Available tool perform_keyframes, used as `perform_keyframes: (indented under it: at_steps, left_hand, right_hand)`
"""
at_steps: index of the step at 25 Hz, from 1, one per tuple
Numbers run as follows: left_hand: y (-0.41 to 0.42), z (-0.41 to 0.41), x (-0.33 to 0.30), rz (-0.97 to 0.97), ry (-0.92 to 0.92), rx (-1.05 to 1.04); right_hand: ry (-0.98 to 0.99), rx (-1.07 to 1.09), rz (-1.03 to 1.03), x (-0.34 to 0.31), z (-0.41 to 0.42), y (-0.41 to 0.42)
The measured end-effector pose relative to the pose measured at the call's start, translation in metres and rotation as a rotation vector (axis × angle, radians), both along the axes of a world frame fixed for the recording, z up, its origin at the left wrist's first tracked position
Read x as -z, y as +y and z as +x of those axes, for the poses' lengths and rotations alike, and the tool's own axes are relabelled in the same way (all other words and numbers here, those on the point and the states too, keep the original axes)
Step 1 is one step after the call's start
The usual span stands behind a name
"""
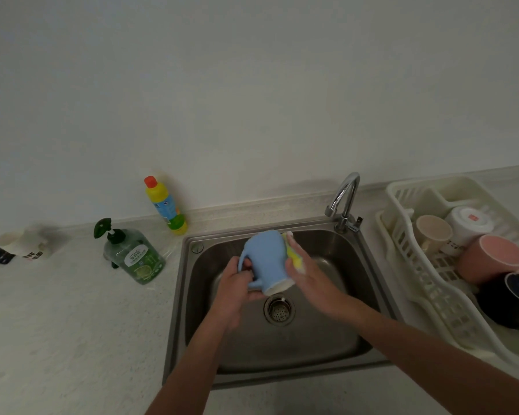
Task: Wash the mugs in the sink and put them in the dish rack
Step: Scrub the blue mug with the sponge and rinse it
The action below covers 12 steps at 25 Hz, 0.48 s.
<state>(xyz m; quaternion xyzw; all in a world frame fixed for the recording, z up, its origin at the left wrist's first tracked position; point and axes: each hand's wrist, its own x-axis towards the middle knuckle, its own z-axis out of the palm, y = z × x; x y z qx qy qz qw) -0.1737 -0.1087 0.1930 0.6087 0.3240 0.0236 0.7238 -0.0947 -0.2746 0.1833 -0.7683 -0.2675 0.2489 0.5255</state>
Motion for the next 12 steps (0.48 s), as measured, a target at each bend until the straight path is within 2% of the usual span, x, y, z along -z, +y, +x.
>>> perform_keyframes:
  at_steps: [1,4,5,6,7,9,10,11,12]
  left_hand:
    - [0.002,0.001,0.000,0.035,0.005,-0.013]
    - [-0.004,0.000,-0.001,0.090,-0.010,0.085]
    - [-0.008,-0.002,-0.001,0.086,-0.018,0.133]
    - [-0.011,-0.004,-0.002,0.084,-0.018,0.165]
    - [-0.012,-0.006,-0.002,0.087,-0.008,0.172]
    - [-0.007,-0.005,0.000,0.056,0.017,0.120]
    - [-0.004,-0.003,0.001,0.016,0.018,0.075]
    - [-0.002,-0.001,0.002,-0.021,0.016,0.033]
    - [0.000,0.002,0.002,-0.023,0.020,0.008]
  right_hand:
    - [-0.128,-0.053,-0.057,0.003,-0.009,-0.001]
    - [-0.679,-0.200,-0.239,0.014,-0.021,0.011]
    - [-0.747,-0.182,-0.277,0.013,-0.017,0.015]
    - [-0.711,-0.158,-0.249,0.010,-0.011,0.018]
    - [-0.585,-0.120,-0.182,0.005,-0.005,0.019]
    - [-0.200,-0.008,-0.041,0.001,0.007,0.012]
    - [-0.071,0.015,-0.013,0.001,0.009,0.006]
    - [-0.039,-0.001,-0.025,0.002,0.006,0.001]
    - [-0.128,-0.057,-0.078,0.001,0.000,-0.003]
